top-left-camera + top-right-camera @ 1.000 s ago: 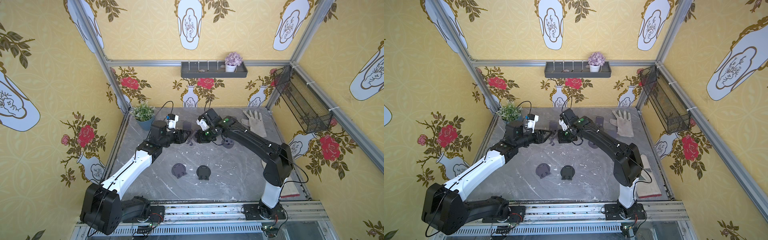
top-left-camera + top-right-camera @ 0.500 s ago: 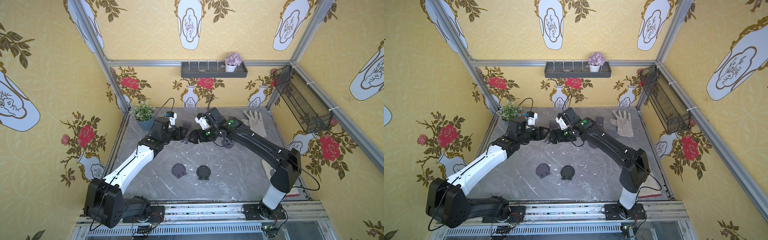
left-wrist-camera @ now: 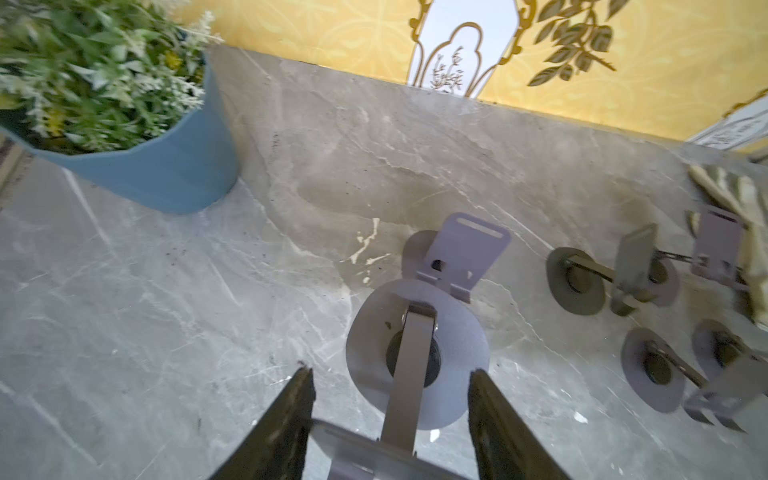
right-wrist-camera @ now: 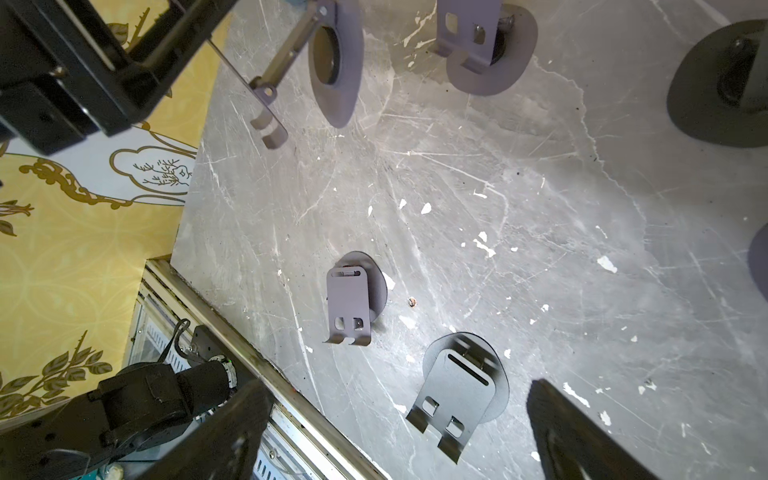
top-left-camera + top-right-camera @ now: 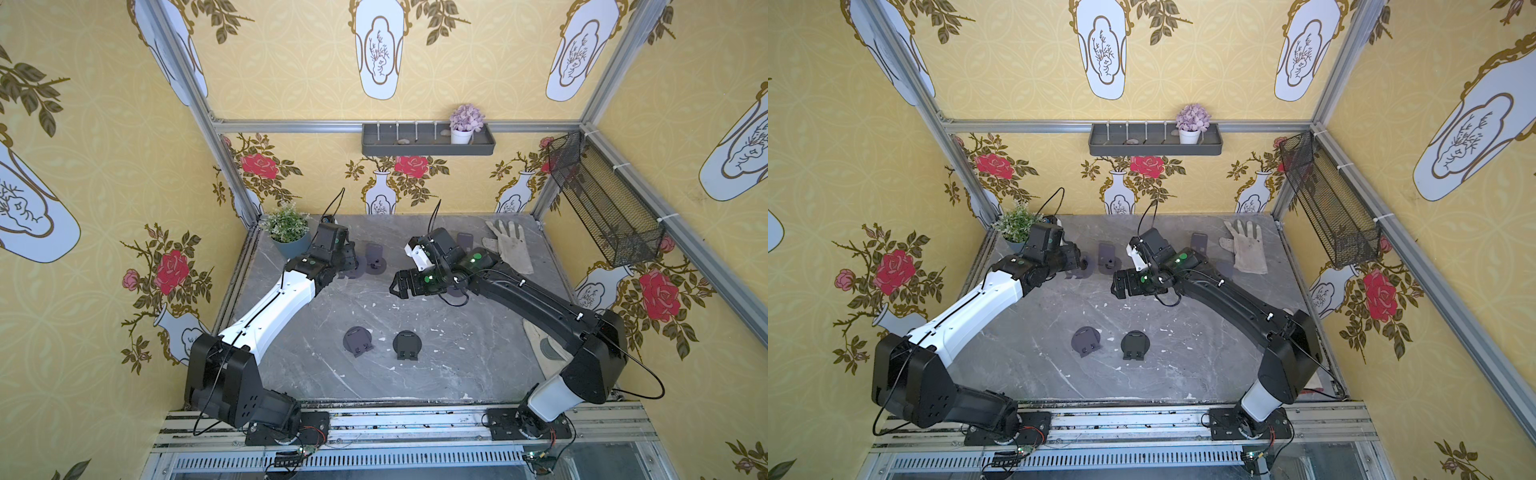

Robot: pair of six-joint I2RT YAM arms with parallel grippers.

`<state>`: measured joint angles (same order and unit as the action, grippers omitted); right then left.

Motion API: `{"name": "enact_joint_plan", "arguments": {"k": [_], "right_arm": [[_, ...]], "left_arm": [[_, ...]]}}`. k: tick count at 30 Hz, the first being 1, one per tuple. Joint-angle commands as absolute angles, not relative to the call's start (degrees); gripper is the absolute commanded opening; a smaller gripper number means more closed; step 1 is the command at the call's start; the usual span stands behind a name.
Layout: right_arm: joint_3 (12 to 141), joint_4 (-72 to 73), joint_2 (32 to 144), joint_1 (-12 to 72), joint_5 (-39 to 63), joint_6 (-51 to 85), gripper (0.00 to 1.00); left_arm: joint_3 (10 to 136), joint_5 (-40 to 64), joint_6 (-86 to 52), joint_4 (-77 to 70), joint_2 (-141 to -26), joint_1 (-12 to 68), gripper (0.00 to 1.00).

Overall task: Open the phone stand
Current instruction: Open the phone stand, then place the phone stand at the center of the board.

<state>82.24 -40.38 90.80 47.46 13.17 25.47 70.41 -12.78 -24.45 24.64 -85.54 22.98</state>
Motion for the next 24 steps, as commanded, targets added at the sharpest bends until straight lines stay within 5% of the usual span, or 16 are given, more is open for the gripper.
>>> {"name": "enact_joint_plan", "arguments": {"k": [1,24], "right_arm": [[81.2,-38.5,89.8,47.3,12.3,25.7,0.98],[78.5,-39.7,85.3,45.5,12.5,23.6,0.98]], "left_arm": [[72.9,-20.3,-26.0,29.1,-88.9,22.9,0.44],[81.9,-22.0,-29.0,31.6,-108.9,22.5,0.46]]}}
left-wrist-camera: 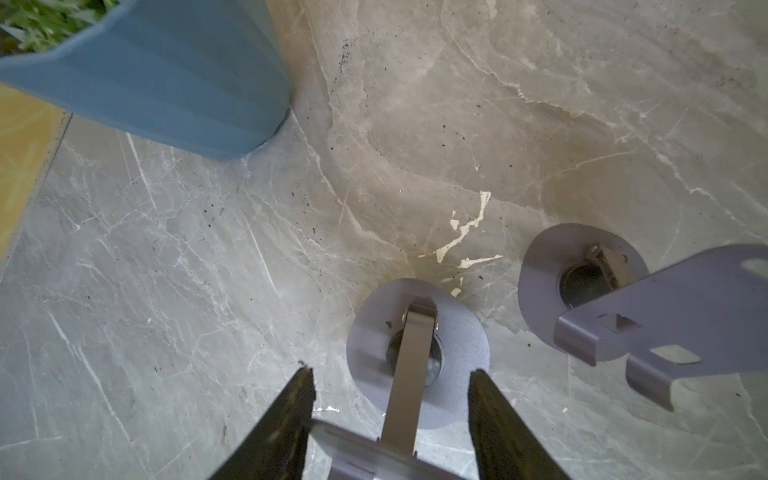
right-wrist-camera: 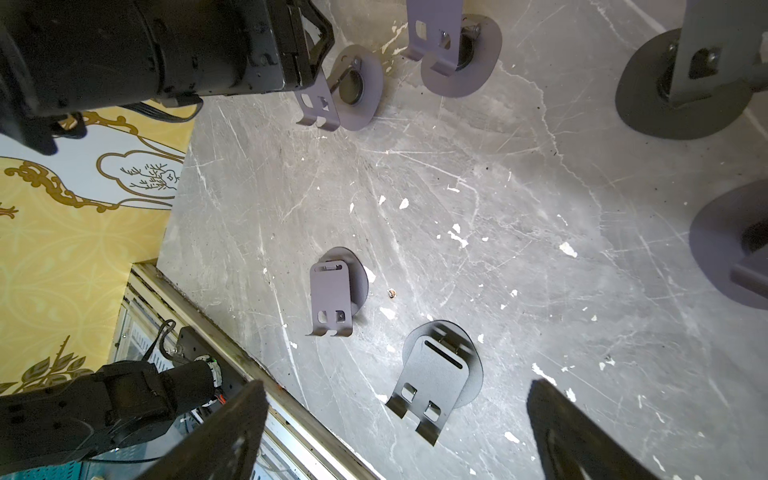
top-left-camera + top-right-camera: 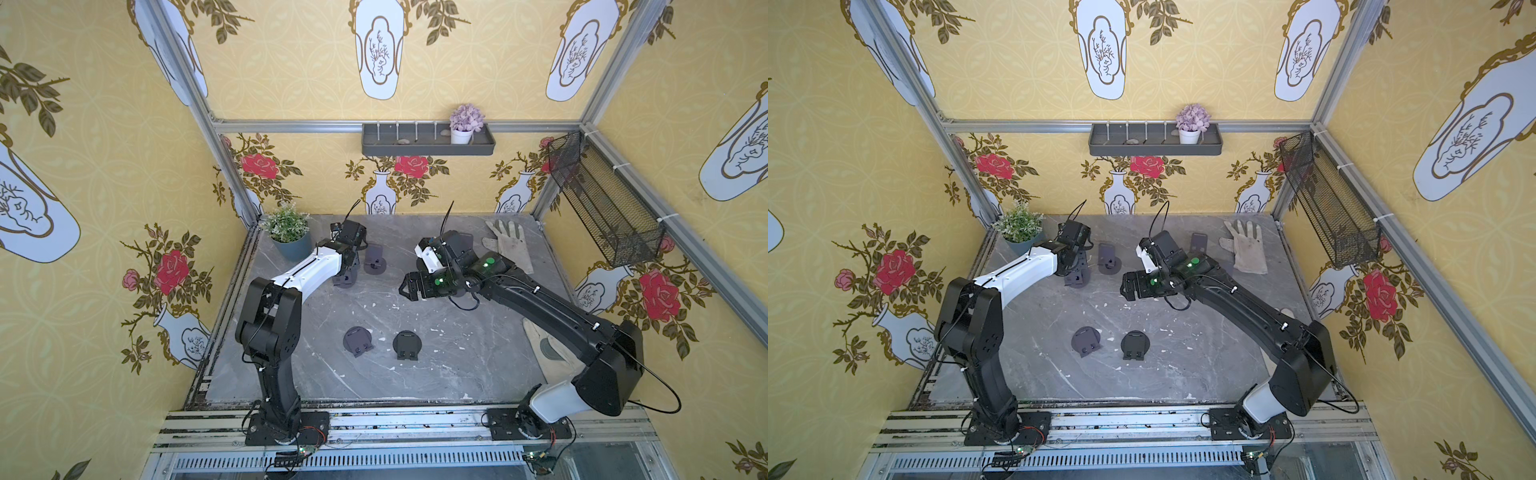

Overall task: Open the phone stand
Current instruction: Place the phone stand at the center of the board.

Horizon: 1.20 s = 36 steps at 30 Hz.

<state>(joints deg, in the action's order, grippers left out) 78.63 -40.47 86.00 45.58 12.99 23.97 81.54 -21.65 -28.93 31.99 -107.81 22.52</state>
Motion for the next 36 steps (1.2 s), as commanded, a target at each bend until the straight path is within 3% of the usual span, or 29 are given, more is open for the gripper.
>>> {"name": "enact_joint_plan", "arguments": {"k": [1,4,9,10,12,25,36], "right_arm": [[78.6,-39.9,85.2,45.4,12.5,23.6,0.98],[78.7,-40.4,84.8,45.5,12.5,23.6,0.98],[78.8,-41.0,84.2,45.4,12.3,23.5,0.98],[78.8,-41.2,84.1,45.4,12.3,23.5,0.98],[78.7,-41.4,83.7,45.4,12.1,23.5,0.98],[78.1,-45.2,85.8,47.7,6.8,29.3,0.98],[92.8,-65.1,103.7,59.1,2.6,50.5,0.98]], "left_arm": [[81.9,-22.0,-29.1,31.8,-109.2,22.5,0.47],[81.5,-21.5,-29.3,31.3,-109.8,22.5,0.49],[81.6,-19.6,-29.0,30.3,-110.6,22.4,0.62],[81.4,-19.2,-28.9,30.0,-110.5,22.4,0.70],[81.4,-19.1,-29.2,29.3,-109.9,22.5,0.99],[79.5,-23.9,-27.6,32.0,-92.1,25.3,0.99],[57.4,-13.3,-23.8,30.0,-66.5,29.0,0.99]]}}
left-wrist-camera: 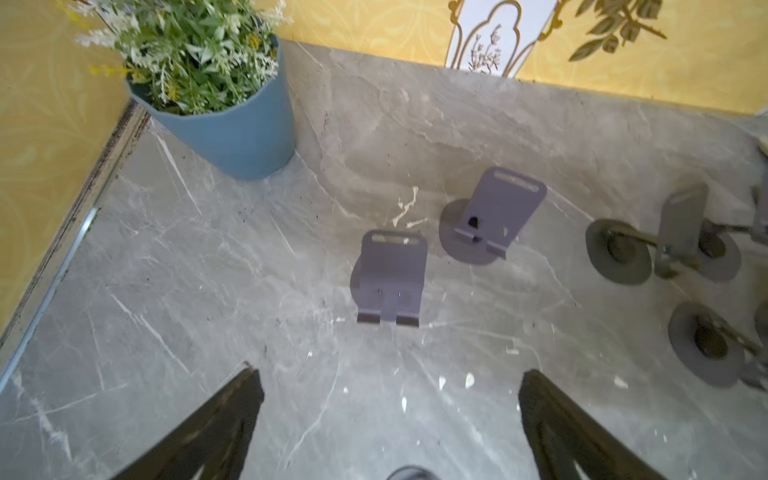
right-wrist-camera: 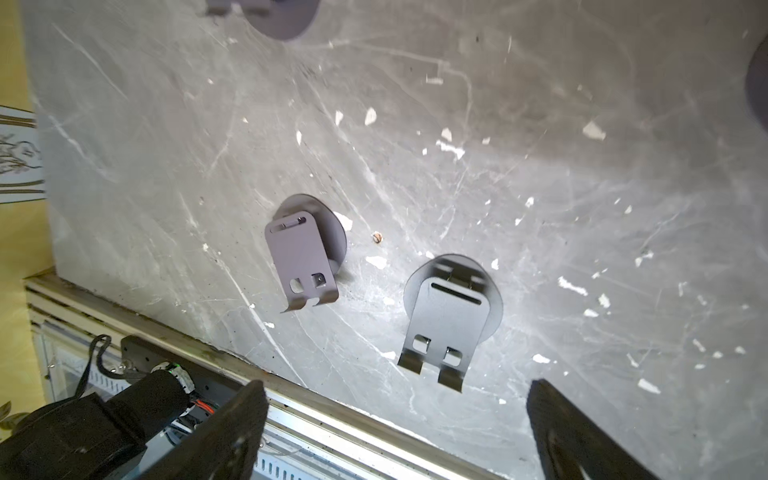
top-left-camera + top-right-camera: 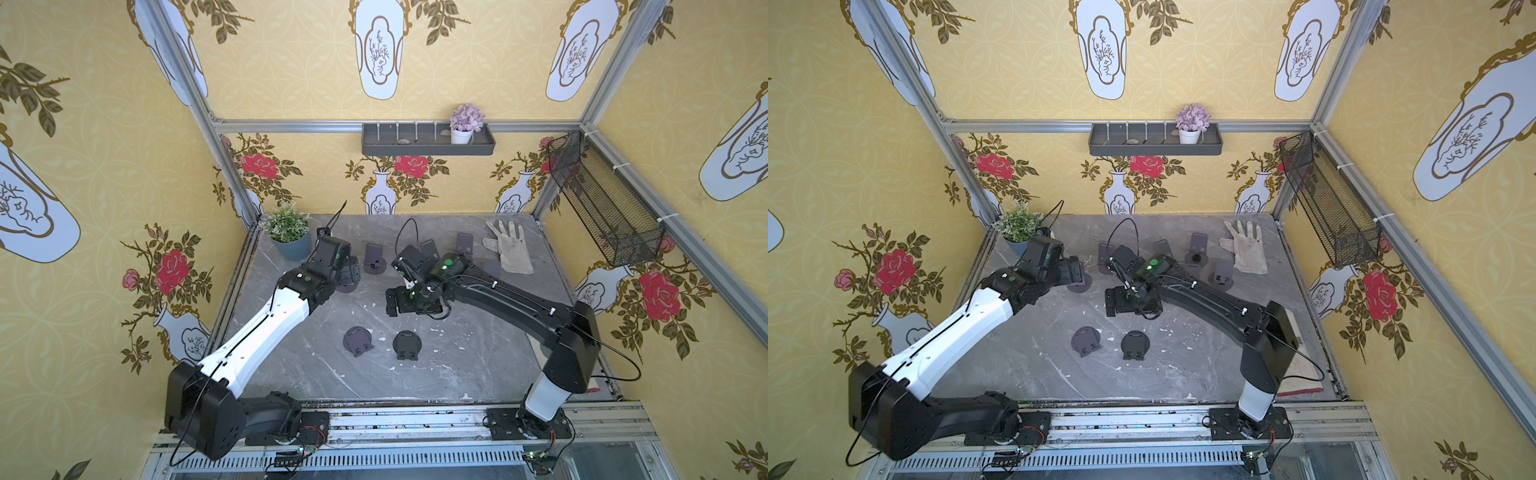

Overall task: Open the phone stand
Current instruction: Place the phone stand at the center of the board, then pick up the phone stand at the center of the board.

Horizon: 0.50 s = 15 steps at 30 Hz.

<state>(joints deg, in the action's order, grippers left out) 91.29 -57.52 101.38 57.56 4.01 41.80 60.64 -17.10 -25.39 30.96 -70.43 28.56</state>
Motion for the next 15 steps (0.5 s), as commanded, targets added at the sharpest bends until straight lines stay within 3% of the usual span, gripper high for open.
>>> {"name": "enact_joint_plan", "arguments": {"k": [1,9,15], "right_arm": [[93.1,-65.9,104.9,60.0,2.7,52.6,0.98],[88.7,-63.7,109.8,64.4,5.0,63.2,0.98],[85.2,-59.0,111.9,66.0,6.3,67.4,0.98]], "left_arm": [[55.7,-12.2,-23.6,30.0,-64.5,29.2,0.99],[46.9,-9.1,-24.4,32.2,-50.6,34.7,0.99],[46.1,-9.5,-24.6,32.0,-48.3,37.5,0.99]]}}
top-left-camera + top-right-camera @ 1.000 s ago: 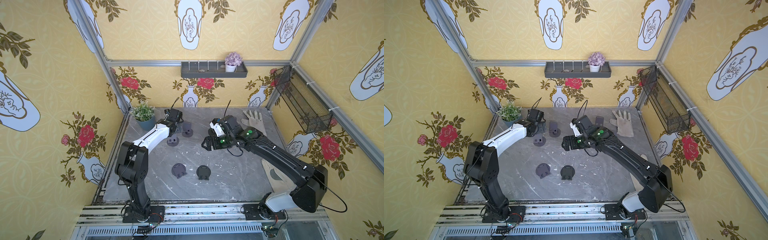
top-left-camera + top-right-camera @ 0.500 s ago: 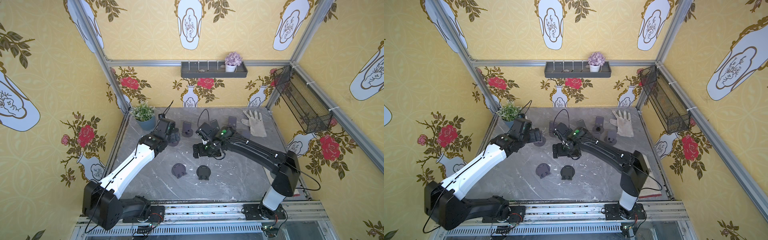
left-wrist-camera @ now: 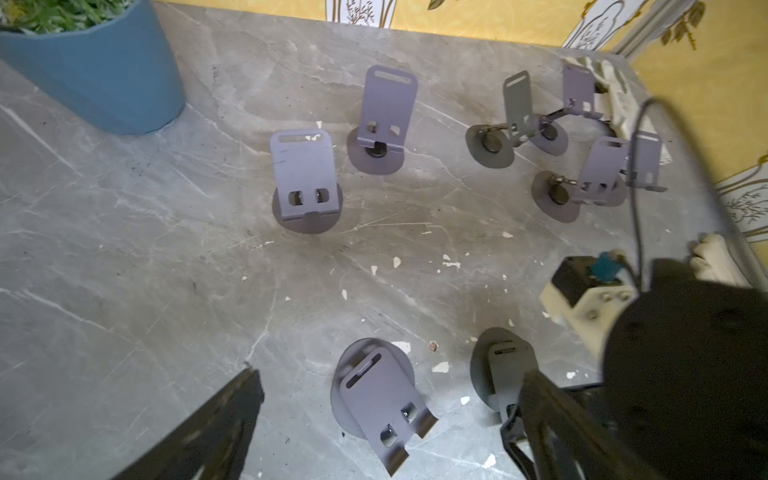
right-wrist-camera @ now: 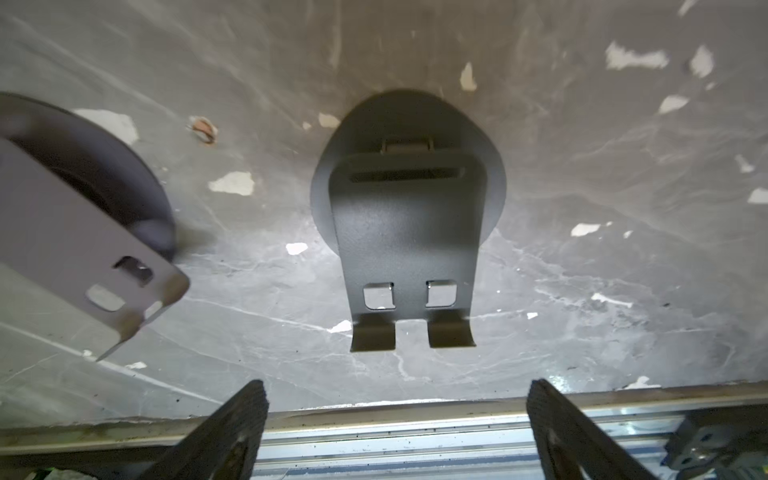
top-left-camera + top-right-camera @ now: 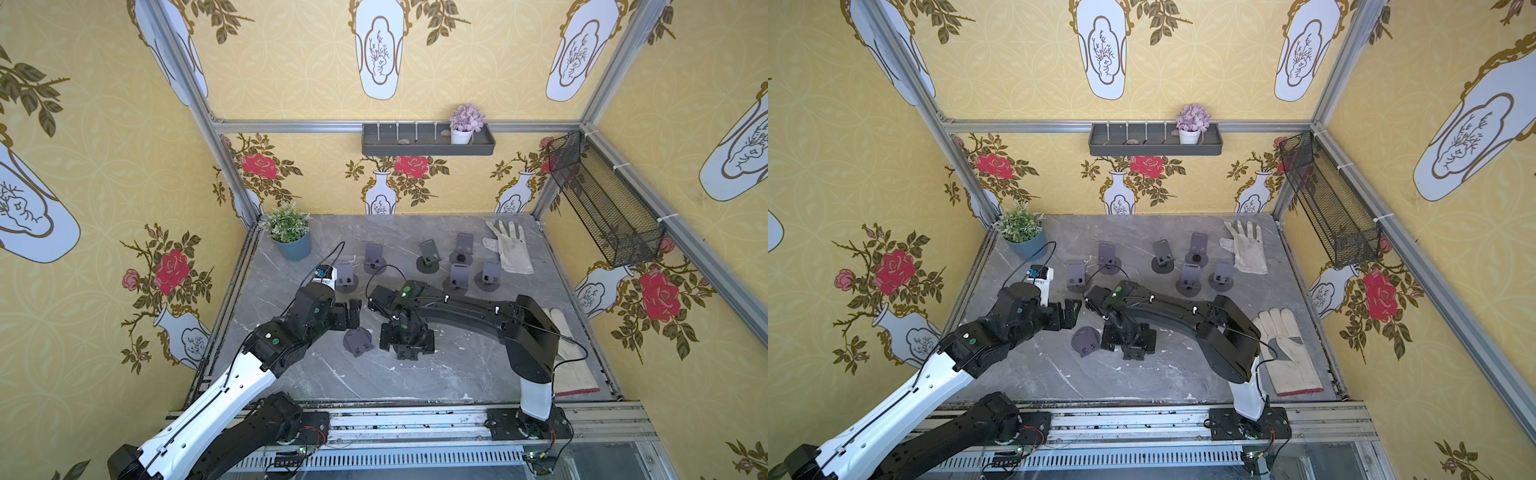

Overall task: Open the phone stand
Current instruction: Pick up the phone stand at the center of the board.

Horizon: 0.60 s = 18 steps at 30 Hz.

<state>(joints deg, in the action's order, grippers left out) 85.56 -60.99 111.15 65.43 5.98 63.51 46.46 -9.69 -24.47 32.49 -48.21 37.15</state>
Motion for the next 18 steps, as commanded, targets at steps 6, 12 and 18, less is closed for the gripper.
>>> {"name": "enact_joint_plan", "arguments": {"k": [6,12,18], "right_arm": [[85.6,-58.0,114.4,66.1,5.6,68.7,1.00],[84.8,-57.2,114.7,64.7,4.1,68.0,0.98],[82.2,-55.8,113.4,62.3,3.3,65.9,0.96]], "left_arm": [[45.9,-7.1,-23.6,31.0,-48.9,37.5,0.99],[45.7,-7.1,-22.9,30.1,-47.0,37.6,0.99],[45.5,-6.7,-22.9,30.0,-46.8,37.6,0.99]]}}
